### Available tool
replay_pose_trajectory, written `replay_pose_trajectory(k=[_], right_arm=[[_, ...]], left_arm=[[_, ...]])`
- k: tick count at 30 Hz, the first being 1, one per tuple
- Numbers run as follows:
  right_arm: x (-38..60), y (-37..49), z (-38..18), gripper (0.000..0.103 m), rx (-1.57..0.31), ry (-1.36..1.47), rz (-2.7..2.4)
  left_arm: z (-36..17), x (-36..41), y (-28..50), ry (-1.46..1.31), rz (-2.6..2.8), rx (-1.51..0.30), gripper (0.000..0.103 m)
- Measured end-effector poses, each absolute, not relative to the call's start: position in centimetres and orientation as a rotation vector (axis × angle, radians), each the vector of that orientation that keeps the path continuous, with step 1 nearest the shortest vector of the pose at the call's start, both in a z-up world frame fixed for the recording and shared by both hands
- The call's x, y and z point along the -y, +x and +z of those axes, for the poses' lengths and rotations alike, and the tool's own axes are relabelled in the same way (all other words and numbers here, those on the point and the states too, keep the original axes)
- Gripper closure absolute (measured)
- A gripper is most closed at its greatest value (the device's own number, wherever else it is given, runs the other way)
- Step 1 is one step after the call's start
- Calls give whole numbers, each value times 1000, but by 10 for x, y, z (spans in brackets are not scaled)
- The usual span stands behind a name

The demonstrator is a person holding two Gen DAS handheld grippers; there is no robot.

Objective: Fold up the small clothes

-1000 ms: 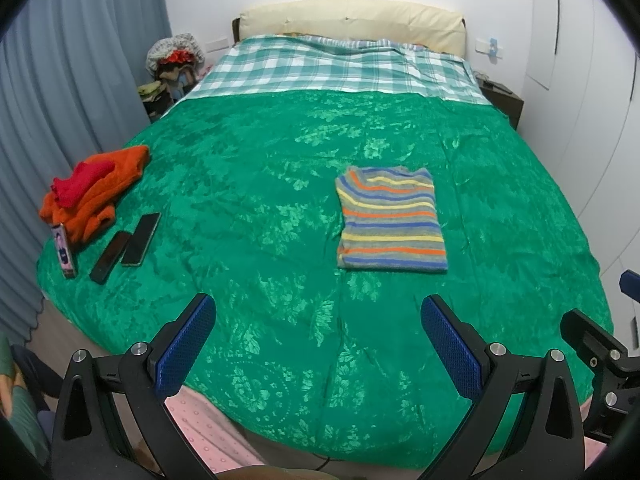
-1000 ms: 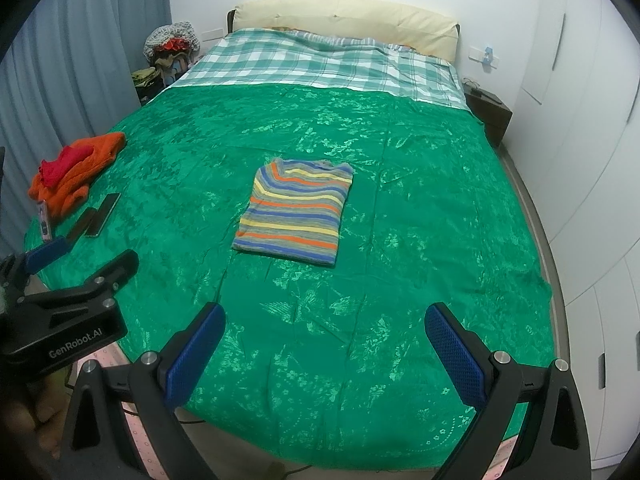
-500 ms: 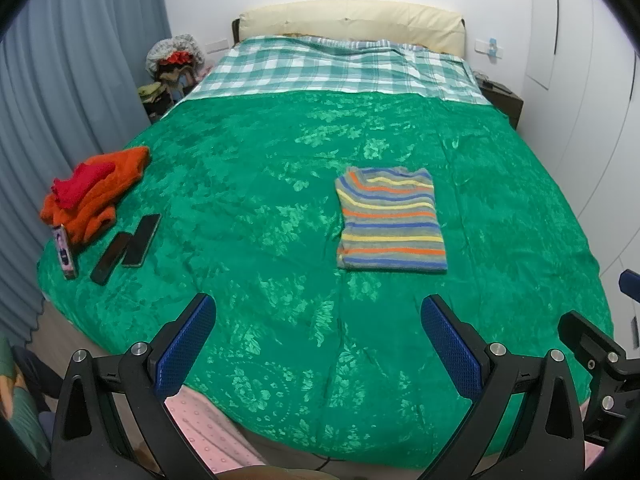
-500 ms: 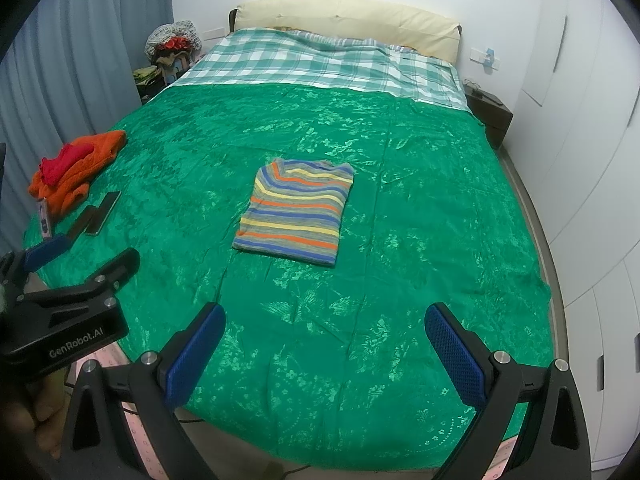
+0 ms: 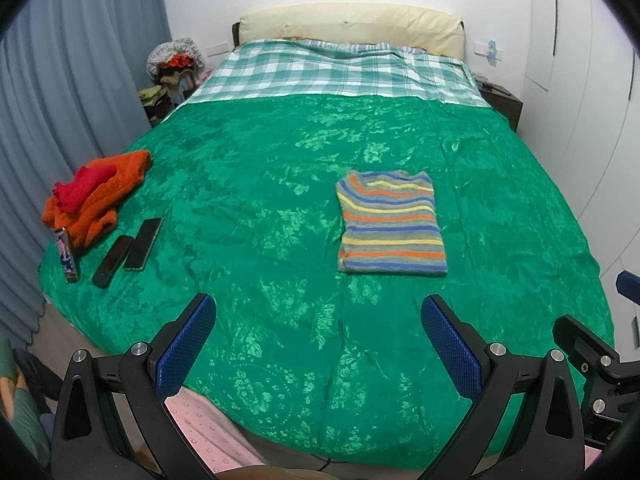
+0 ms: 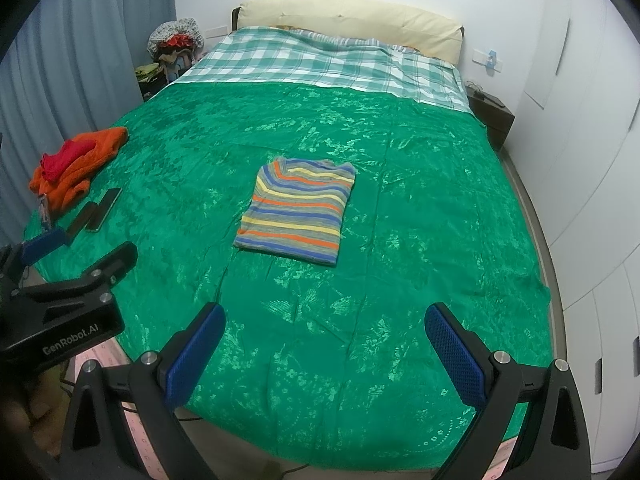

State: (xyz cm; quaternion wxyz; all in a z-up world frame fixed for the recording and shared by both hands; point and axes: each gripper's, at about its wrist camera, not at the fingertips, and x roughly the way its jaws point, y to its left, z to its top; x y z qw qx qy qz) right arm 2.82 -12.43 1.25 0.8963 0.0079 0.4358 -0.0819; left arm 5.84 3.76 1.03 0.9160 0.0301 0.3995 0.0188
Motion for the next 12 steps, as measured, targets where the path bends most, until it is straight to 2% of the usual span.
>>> replay_pose_trajectory(k=[12], right_arm=[[129,28,13,4,-908,15,-172]], left_arm=[[11,-35,59,45,-2,-825,1]])
